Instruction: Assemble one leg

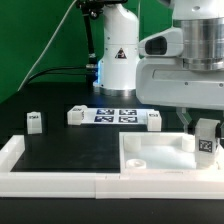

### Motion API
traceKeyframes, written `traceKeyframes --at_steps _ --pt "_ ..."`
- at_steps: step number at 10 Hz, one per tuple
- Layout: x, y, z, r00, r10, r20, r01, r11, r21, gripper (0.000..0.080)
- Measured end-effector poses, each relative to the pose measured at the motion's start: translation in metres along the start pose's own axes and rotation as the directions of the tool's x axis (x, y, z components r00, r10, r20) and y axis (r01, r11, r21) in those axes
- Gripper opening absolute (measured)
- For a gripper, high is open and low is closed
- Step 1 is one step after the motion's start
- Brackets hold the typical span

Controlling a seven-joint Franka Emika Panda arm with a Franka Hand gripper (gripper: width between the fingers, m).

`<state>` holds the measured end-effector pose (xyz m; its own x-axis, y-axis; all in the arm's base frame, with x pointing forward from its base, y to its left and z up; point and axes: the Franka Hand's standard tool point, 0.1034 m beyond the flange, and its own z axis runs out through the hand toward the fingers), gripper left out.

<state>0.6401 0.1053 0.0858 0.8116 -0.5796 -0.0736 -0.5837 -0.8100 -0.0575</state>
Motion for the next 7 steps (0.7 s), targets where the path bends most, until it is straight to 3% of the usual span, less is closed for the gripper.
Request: traceKeyframes --at_steps 3,5,7 --pt "0.0022 0.002 -0.0004 0.932 0.361 -0.016 -0.361 0.932 -0.006 0.0291" --pt "0.001 0.0045 -0.0002 0.815 0.579 -0.025 -0.58 0.815 -0.016 0.0291" --pt "0.0008 0.0056 -0.0004 0.761 0.649 -0.019 -0.649 0.761 -0.019 0.0291"
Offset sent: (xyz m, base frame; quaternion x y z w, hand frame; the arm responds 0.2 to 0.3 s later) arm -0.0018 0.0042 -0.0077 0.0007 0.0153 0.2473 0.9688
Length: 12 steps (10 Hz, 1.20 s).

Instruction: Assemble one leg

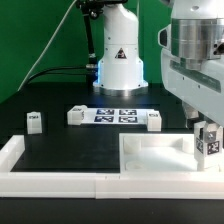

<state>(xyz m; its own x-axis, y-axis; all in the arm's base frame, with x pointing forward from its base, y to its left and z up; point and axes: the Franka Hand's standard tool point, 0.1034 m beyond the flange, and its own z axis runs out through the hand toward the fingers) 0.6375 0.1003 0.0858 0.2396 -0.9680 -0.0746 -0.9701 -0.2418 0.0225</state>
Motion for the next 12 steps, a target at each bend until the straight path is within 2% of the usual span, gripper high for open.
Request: traceKeyframes --at_steps 2,4,5,6,8,10,12 --pt "-0.0004 0.0004 0.0008 0.999 -0.035 0.001 0.035 0.999 -0.002 0.0292" --pt "-0.0046 0.0001 0.0015 0.998 -0.068 0.002 0.068 0.998 -0.002 0.0602" --pt "-0.0053 0.0 0.0015 0.968 -0.251 -0.001 0.251 0.968 -0.004 0.0635" --pt "-0.0064 -0.0001 0.0016 0.929 -0.37 -0.001 0.37 0.929 -0.004 0.0635" --pt "-0.0065 -0.0001 0.0018 0.768 -0.641 0.0 0.641 0.768 -0.003 0.0649" --pt "-0.0011 0.0005 0.0022 0.597 -0.802 -0.003 0.802 0.597 -0.002 0.0649" --pt "-0.0043 -0.0006 0.0023 0.425 -0.905 -0.009 0.905 0.425 -0.006 0.0649"
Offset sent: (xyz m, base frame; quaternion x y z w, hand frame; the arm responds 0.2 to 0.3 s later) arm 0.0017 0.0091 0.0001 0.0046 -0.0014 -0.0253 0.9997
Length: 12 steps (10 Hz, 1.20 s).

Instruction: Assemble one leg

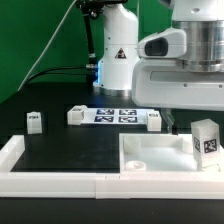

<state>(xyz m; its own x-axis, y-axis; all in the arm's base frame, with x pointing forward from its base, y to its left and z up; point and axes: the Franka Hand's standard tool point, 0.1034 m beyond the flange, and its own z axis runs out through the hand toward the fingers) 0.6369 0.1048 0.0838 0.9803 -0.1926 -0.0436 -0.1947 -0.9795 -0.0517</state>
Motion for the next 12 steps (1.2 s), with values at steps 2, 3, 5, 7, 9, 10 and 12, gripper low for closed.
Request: traceKeyframes --at_steps 2,3,5,7,9,10,12 --pt "-0.0011 -0.0054 -0.0008 0.976 -0.217 -0.003 0.217 0.976 -0.001 0.0649" --pt "-0.0009 -0.0067 -0.0014 0.95 -0.311 -0.004 0.311 0.95 -0.001 0.0649" --pt "-0.0008 -0.0062 -0.0009 0.949 -0.315 -0.004 0.315 0.949 -0.001 0.0526" --pt "-0.0008 -0.0058 -0.0005 0.949 -0.314 -0.003 0.314 0.949 -0.001 0.0386" --pt "-0.0009 -0.006 -0.0003 0.956 -0.292 -0.003 0.292 0.956 0.001 0.0294" --pt "-0.0008 -0.0058 -0.0002 0.962 -0.275 -0.003 0.275 0.962 0.0 0.0294" --pt "-0.001 -0.0062 -0.0001 0.976 -0.218 -0.003 0.218 0.976 0.003 0.0294"
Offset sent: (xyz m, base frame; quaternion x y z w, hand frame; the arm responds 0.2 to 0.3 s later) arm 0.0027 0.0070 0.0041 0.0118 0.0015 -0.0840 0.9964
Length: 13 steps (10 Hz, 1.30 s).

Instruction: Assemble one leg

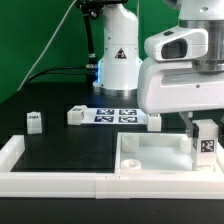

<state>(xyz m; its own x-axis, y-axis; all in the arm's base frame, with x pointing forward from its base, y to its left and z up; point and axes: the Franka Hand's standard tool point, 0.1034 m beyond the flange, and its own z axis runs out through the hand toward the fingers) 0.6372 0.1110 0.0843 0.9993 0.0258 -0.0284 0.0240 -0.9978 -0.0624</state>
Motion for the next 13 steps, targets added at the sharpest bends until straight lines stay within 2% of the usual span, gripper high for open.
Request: traceKeyframes --at_steps 1,2,4,7,8,11,12,13 --pt "-0.0004 -0.001 0.0004 0.994 0.108 0.0 -0.108 0.994 0.0 0.0294" --pt "-0.0016 -0.0062 0.0013 0.958 0.286 -0.002 -0.286 0.958 -0.002 0.0294" --pt "-0.0016 -0.0052 0.0017 0.863 0.504 -0.005 -0.504 0.863 -0.005 0.0294" --pt "-0.0011 -0.0018 0.0018 0.597 0.802 -0.003 -0.802 0.597 0.001 0.0294" --pt "-0.0013 -0.0011 0.0021 0.547 0.837 -0.003 -0.837 0.547 0.001 0.0294" --pt "-0.0027 0.002 0.0026 0.183 0.983 0.017 -0.983 0.184 -0.002 0.0294" --pt "-0.003 0.0019 0.0025 0.118 0.993 0.019 -0.993 0.118 -0.005 0.0294" --pt "-0.0035 0.0017 0.0025 0.009 1.0 0.029 -1.0 0.009 -0.009 0.0294"
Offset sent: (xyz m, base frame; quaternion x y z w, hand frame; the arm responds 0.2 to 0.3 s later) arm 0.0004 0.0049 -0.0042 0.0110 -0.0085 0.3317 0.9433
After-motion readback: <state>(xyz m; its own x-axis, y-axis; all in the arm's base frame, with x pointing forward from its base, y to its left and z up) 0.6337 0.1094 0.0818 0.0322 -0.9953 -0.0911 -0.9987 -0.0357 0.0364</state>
